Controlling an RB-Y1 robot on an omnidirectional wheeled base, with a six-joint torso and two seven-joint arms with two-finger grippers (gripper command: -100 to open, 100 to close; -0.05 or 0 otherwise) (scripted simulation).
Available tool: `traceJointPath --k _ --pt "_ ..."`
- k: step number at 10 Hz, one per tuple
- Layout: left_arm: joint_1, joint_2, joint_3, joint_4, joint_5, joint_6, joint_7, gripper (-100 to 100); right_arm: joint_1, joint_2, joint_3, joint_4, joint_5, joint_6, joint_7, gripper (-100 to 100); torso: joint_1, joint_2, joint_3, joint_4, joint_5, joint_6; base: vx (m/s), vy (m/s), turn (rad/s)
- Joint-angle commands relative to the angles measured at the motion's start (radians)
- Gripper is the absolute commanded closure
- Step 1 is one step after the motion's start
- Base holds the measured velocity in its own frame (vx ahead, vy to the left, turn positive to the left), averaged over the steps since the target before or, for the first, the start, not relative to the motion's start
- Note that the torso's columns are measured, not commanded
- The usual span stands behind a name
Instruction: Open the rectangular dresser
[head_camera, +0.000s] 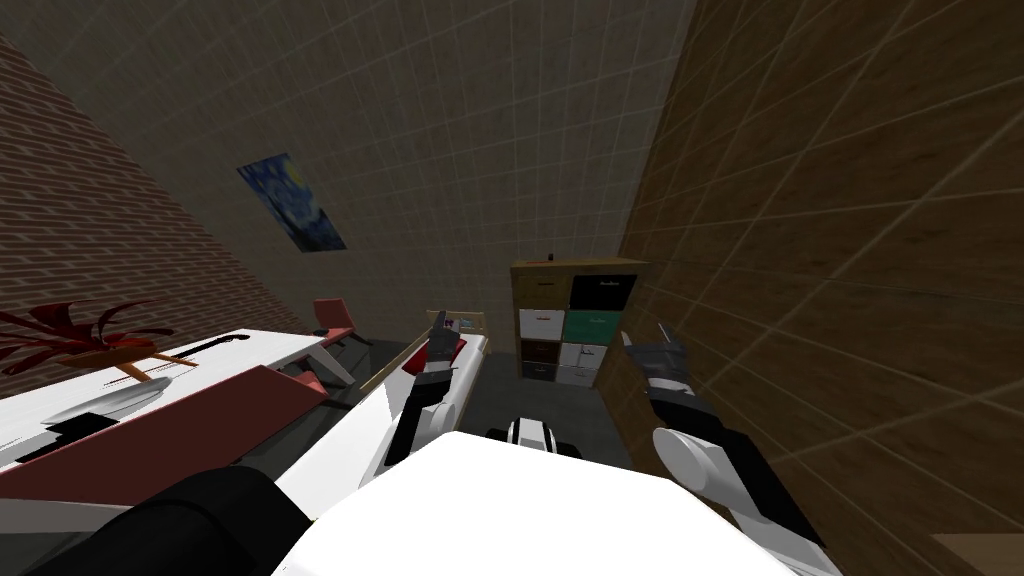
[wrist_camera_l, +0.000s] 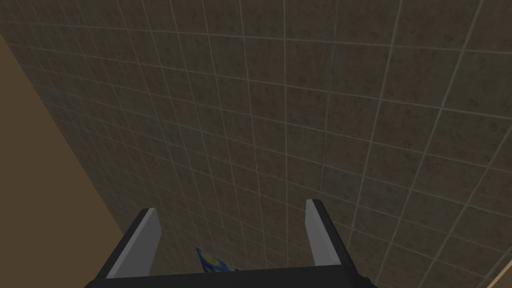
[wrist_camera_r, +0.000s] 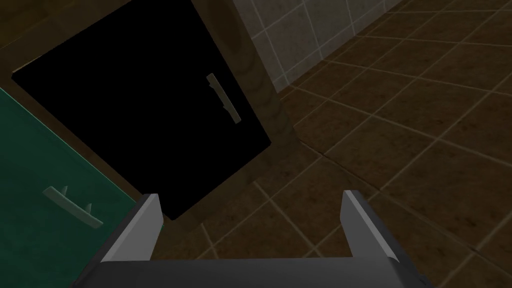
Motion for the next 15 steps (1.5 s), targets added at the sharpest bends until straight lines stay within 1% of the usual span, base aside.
traceJointPath --k 1,2,3,5,6,8,9,11,12,14,15 --pt "0.000 0.000 0.000 0.000 0.000 0.000 0.000 0 -0.016 -0.008 -0.008 0.026 -0.082 0.038 -0.019 -100 0.000 -0.001 -0.001 0.000 0.000 0.000 0.067 -0.001 0.020" --pt "0.000 0.000 0.000 0.000 0.000 0.000 0.000 0 -0.016 -0.008 -0.008 0.026 -0.102 0.038 -0.019 -100 0.001 -0.002 -0.001 -0.001 0.000 0.000 0.033 -0.002 -0.002" --pt "0.000 0.000 0.000 0.000 0.000 0.000 0.000 0 -0.030 -0.013 -0.013 0.052 -0.137 0.073 -0.038 -100 0.001 0.000 0.000 0.000 0.000 0.000 0.064 0.003 0.032" --pt "0.000 0.000 0.000 0.000 0.000 0.000 0.000 0 -0.030 -0.013 -0.013 0.052 -0.187 0.073 -0.038 -100 0.001 -0.003 -0.002 -0.001 0.000 0.000 0.051 -0.001 0.008" --pt "0.000 0.000 0.000 0.000 0.000 0.000 0.000 0 -0.045 -0.018 -0.019 0.080 -0.223 0.111 -0.057 -100 0.001 -0.001 0.000 0.000 0.000 0.000 0.072 0.000 0.022" --pt "0.000 0.000 0.000 0.000 0.000 0.000 0.000 0 -0.045 -0.018 -0.019 0.080 -0.275 0.111 -0.057 -100 0.001 -0.002 -0.001 -0.001 0.000 0.000 0.052 0.000 0.012" --pt "0.000 0.000 0.000 0.000 0.000 0.000 0.000 0 -0.059 -0.021 -0.025 0.109 -0.311 0.149 -0.077 -100 0.001 0.000 0.000 0.000 0.000 0.000 0.060 0.012 0.021" --pt "0.000 0.000 0.000 0.000 0.000 0.000 0.000 0 -0.059 -0.021 -0.025 0.109 -0.365 0.149 -0.077 -100 0.001 -0.003 -0.002 -0.001 0.000 0.000 0.054 0.010 0.010" --pt "0.000 0.000 0.000 0.000 0.000 0.000 0.000 0 -0.072 -0.024 -0.030 0.137 -0.396 0.189 -0.096 -100 0.000 -0.001 0.000 0.000 0.000 0.000 0.060 -0.002 0.020" --pt "0.000 0.000 0.000 0.000 0.000 0.000 0.000 0 -0.072 -0.024 -0.030 0.137 -0.455 0.189 -0.096 -100 0.001 -0.002 -0.001 -0.001 0.000 0.000 0.049 0.002 0.010" --pt "0.000 0.000 0.000 0.000 0.000 0.000 0.000 0 -0.085 -0.026 -0.035 0.167 -0.486 0.230 -0.115 -100 0.001 -0.001 0.000 0.000 0.000 0.000 0.058 0.011 0.017"
